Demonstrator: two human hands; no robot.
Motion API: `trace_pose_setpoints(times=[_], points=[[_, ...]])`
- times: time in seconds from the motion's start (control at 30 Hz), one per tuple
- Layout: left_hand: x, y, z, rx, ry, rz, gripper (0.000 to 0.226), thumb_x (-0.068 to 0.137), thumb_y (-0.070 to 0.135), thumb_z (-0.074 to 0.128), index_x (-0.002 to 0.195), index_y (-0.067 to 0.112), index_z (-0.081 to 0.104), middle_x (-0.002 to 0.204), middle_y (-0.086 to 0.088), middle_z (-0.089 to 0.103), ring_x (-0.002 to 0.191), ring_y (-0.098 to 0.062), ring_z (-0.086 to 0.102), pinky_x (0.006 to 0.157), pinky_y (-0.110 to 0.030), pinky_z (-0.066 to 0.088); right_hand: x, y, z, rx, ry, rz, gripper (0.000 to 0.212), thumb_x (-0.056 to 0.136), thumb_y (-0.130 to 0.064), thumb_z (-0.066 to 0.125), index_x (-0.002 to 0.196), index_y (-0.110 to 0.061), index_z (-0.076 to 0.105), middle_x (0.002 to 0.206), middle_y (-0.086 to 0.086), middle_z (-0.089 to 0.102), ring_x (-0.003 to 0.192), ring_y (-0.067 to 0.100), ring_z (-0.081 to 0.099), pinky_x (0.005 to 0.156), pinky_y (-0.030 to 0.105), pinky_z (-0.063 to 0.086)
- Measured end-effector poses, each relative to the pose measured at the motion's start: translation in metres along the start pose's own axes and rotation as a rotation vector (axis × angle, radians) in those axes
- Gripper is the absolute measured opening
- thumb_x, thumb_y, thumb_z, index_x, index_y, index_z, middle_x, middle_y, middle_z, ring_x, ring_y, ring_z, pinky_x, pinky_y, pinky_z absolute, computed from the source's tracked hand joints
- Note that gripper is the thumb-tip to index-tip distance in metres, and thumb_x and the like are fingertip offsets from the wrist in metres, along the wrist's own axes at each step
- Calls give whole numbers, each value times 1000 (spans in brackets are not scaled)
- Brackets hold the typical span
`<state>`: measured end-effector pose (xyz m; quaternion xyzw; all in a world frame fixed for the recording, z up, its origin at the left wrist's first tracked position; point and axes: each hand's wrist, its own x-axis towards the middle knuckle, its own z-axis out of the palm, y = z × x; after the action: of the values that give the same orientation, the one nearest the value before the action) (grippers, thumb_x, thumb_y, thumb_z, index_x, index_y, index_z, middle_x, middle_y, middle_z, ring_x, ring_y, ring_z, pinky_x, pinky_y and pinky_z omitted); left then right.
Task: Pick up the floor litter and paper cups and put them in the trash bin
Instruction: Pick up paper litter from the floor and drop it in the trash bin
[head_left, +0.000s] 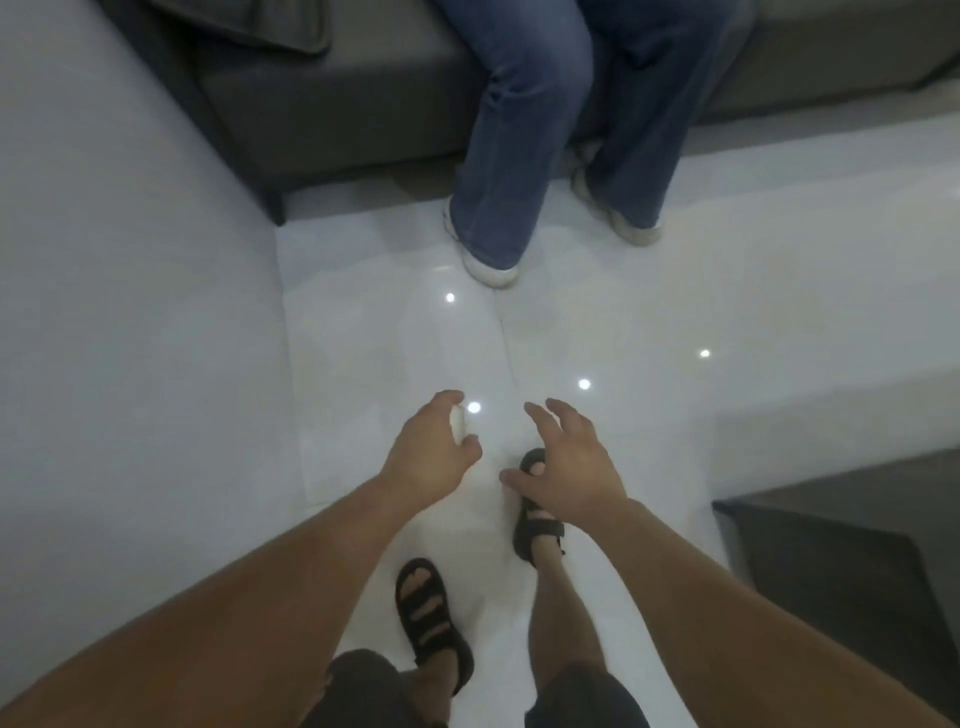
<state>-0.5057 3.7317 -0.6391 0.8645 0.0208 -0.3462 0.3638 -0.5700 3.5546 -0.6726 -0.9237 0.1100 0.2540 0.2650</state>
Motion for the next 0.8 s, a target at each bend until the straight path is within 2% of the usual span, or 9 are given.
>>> trace_pose_setpoints(times=[0.17, 0.33, 0.6, 0.8], points=[[-51, 62, 0, 178, -59, 123, 61, 87, 23, 62, 142, 20, 36, 136, -7, 50, 116, -25, 52, 96, -36, 46, -87, 9, -45, 20, 96, 173, 84, 85, -60, 56, 153, -30, 16, 159, -1, 13, 144, 21, 12, 109, 42, 32], [-125, 129, 42, 309, -190, 251, 61, 86, 24, 63, 141, 20, 37, 134, -8, 51, 117, -25, 52, 95, -31, 44, -200, 41, -86, 158, 260, 365, 82, 85, -59, 58, 152, -30, 21, 157, 1, 18, 143, 22, 18, 108, 42, 33], [-249, 244, 171, 445, -400, 490, 61, 84, 25, 63, 140, 24, 38, 131, -6, 53, 111, -25, 55, 93, -39, 51, -389, 141, -115, 301, 430, 670, 82, 85, -54, 61, 152, -28, 22, 157, 2, 18, 142, 26, 18, 111, 45, 33], [-319, 299, 289, 581, -496, 629, 58, 85, 24, 65, 137, 24, 40, 122, -6, 55, 100, -26, 58, 87, -38, 54, -501, 230, -114, 374, 512, 836, 82, 84, -54, 62, 150, -27, 21, 155, 5, 20, 140, 29, 21, 110, 46, 34]])
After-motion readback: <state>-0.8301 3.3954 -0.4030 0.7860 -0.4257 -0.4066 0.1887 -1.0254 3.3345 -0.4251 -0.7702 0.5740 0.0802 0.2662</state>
